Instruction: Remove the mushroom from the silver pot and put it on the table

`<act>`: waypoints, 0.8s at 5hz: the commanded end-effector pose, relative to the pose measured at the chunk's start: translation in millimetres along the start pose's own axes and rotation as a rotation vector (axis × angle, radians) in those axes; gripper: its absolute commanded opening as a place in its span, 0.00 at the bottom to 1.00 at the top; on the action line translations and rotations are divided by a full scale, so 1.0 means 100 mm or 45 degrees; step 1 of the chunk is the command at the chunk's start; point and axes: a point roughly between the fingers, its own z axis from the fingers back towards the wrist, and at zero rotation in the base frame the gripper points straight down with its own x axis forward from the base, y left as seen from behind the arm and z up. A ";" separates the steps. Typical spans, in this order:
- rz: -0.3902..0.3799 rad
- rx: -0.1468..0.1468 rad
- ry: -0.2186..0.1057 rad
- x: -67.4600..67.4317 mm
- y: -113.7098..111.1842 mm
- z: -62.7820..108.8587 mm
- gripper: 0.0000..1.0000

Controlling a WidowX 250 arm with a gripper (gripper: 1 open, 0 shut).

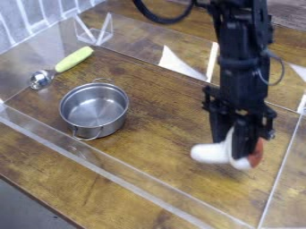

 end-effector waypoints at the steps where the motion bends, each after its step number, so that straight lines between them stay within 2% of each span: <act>1: -0.080 0.034 -0.066 0.13 -0.03 0.23 0.00; 3: -0.098 0.036 -0.017 0.22 0.14 0.22 0.00; 4: -0.151 0.031 0.014 0.15 0.21 0.12 0.00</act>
